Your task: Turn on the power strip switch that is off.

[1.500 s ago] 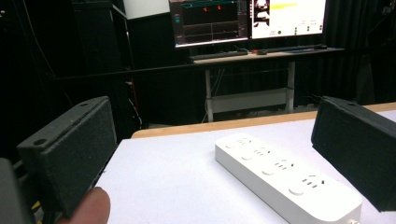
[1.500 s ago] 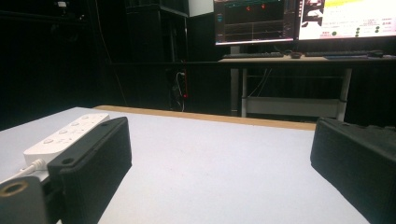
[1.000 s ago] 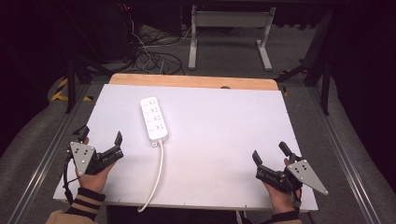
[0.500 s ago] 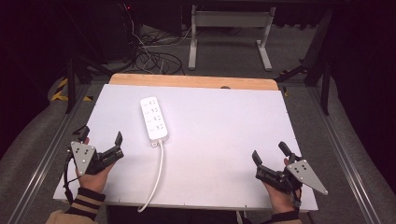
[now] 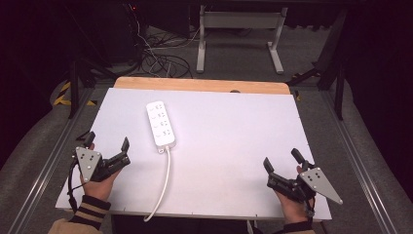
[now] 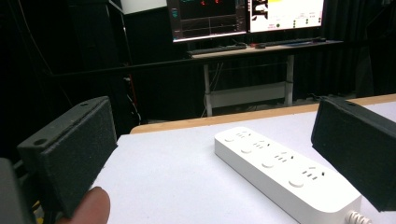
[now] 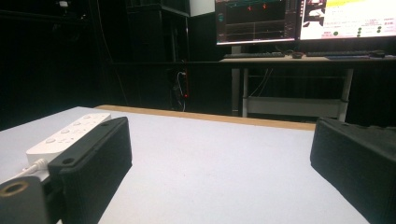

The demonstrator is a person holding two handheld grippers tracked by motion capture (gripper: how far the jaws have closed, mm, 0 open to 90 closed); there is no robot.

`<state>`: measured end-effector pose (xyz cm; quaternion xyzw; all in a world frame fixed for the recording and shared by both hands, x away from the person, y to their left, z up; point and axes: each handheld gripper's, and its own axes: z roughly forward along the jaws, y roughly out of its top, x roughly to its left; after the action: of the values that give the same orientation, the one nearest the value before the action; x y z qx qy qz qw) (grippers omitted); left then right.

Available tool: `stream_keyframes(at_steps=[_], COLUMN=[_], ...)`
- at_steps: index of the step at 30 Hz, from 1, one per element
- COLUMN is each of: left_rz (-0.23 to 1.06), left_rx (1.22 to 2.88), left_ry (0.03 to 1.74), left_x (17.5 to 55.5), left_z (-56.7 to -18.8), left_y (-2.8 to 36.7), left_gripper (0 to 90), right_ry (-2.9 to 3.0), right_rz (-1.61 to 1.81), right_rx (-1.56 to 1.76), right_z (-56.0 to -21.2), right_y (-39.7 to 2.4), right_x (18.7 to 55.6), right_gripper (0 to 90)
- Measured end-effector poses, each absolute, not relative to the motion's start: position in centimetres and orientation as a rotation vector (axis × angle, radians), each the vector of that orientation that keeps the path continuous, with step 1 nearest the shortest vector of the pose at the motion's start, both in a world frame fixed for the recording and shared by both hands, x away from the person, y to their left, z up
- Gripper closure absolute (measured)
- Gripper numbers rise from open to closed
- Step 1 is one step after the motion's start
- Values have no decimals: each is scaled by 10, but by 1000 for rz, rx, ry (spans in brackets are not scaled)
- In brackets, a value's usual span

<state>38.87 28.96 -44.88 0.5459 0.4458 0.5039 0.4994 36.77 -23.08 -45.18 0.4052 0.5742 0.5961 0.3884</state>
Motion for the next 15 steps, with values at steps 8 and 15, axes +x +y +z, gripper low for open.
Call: stream_keyframes(at_steps=[8,15], left_rz=[1217,1218], left_rx=[1324,1325], left_ry=[1076,1077], left_x=[389,390], left_z=[-449,-449], left_y=[289,289], left_gripper=[7,7], right_ry=[1458,1461], right_rz=[1514,1517], right_rx=[1031,1033], right_z=[-452,-452], right_y=[-231,-231], right_x=[368,368], right_gripper=[58,58])
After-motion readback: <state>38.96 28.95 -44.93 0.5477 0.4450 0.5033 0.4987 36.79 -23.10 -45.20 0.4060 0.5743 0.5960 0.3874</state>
